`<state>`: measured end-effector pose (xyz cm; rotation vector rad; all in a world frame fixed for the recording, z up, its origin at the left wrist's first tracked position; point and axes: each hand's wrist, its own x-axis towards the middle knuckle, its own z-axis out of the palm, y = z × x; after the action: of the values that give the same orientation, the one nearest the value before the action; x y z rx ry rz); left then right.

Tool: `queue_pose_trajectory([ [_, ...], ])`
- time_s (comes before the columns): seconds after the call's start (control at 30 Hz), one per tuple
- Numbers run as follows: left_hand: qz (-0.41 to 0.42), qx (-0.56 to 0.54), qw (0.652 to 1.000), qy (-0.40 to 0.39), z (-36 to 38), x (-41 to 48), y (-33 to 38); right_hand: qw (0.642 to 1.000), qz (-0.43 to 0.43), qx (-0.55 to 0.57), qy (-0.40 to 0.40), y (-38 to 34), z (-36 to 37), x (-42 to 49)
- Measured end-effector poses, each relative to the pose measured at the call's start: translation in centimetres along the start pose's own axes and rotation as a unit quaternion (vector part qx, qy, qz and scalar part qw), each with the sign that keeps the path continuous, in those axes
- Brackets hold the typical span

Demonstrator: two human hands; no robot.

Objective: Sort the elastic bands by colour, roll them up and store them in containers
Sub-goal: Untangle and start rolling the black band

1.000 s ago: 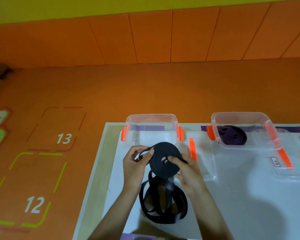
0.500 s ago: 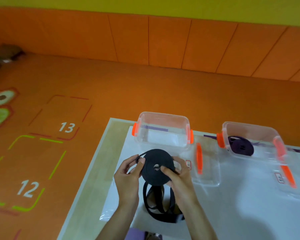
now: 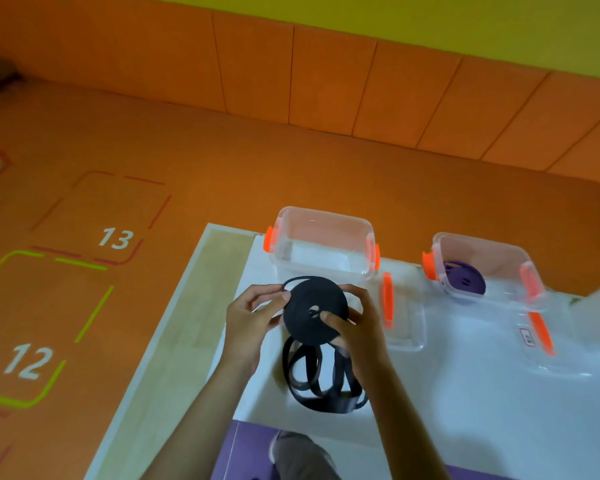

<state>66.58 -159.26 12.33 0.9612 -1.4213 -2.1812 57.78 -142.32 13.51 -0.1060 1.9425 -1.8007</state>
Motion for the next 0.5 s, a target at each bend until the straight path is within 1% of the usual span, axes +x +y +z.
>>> queue_pose_trajectory([
  [0.1, -0.002, 0.028, 1.000, 0.005, 0.9, 2.0, 0.7, 1.000, 0.007, 0.022, -0.006, -0.2, -0.2, 1.9],
  [0.23, 0.016, 0.067, 0.998, 0.005, 2.9, 6.3, 1.5, 0.999, 0.024, 0.031, 0.005, -0.2, -0.3, 7.2],
  [0.4, 0.048, 0.139, 0.988, 0.047, 6.3, 13.7, 1.6, 0.997, 0.054, 0.054, -0.010, 0.0, -0.4, 15.6],
  [0.5, 0.055, 0.194, 0.978, 0.061, 8.4, 18.4, 0.6, 0.998, 0.064, 0.022, 0.007, 0.8, -0.9, 20.7],
])
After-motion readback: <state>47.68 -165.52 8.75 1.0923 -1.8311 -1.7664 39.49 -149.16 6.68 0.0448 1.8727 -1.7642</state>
